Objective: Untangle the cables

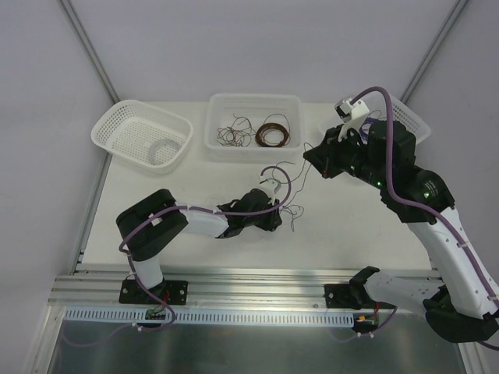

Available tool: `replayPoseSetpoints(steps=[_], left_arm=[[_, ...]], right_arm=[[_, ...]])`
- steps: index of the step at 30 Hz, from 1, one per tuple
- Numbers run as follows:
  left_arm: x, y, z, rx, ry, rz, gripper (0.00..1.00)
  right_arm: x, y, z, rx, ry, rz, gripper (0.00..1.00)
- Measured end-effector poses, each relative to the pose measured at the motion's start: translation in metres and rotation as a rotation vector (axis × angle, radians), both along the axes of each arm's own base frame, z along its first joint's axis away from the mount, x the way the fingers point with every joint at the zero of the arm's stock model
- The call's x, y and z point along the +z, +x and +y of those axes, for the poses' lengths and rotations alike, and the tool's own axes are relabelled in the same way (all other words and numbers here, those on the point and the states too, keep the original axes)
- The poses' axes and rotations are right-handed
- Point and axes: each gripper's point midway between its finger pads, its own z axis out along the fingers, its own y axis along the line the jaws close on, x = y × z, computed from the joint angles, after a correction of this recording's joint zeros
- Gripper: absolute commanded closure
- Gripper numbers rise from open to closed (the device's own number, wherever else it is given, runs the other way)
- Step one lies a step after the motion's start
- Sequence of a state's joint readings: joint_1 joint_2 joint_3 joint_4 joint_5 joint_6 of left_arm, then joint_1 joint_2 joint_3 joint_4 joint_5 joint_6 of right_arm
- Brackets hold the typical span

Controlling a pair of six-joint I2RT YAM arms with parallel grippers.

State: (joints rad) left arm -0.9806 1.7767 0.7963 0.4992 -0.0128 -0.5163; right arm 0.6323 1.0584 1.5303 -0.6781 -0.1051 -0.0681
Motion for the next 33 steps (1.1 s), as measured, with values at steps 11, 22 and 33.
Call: replayPoseSetpoints(steps=[11, 22, 33], left_arm=[[-0.012, 0.015, 0.016, 0.138, 0.076, 0.034, 1.00], [-0.012, 0.065, 0.152, 0.567, 0.068, 0.192, 1.00], [-0.006, 0.046, 0.204, 0.683, 0.049, 0.306, 0.96]], right_arm=[[0.005, 0.000, -0.021, -0.076, -0.031, -0.041, 0.99], [0.032, 0.003, -0.109, -0.399, -0.162, -0.166, 0.99], [0.033, 0.007, -0.146, -0.543, -0.249, -0.185, 0.99]])
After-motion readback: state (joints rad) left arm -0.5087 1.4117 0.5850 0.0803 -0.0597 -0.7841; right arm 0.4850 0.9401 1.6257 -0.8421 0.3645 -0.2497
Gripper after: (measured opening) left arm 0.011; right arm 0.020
